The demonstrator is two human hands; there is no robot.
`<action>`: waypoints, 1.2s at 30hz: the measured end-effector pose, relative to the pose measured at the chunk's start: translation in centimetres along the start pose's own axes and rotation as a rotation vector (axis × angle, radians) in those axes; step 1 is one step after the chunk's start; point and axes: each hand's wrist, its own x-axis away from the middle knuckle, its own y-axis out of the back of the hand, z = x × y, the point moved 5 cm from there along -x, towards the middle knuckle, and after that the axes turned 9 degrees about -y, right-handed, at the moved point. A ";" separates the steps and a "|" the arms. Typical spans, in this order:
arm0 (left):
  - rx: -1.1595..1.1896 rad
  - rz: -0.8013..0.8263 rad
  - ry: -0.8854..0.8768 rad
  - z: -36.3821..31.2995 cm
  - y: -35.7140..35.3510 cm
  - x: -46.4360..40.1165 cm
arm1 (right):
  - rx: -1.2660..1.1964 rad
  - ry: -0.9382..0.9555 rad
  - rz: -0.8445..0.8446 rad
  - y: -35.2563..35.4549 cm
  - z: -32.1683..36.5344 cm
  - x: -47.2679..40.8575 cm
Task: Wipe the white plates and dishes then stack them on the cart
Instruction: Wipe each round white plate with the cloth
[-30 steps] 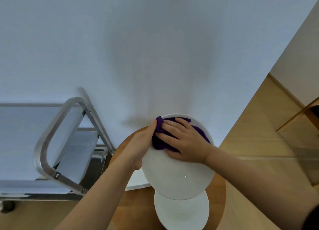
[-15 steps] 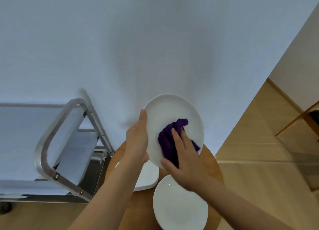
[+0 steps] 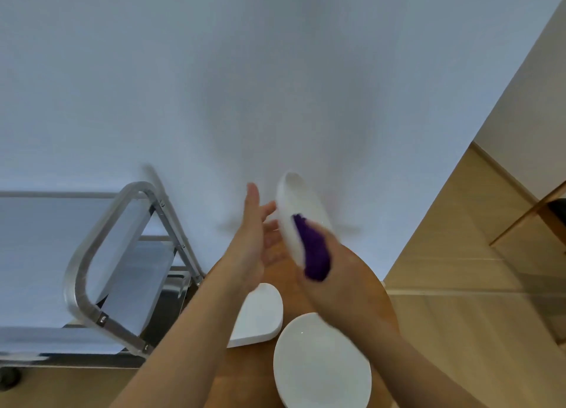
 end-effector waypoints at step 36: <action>-0.623 0.387 -0.285 -3.2 1.7 0.9 | 0.375 0.267 0.618 0.7 3.0 -6.2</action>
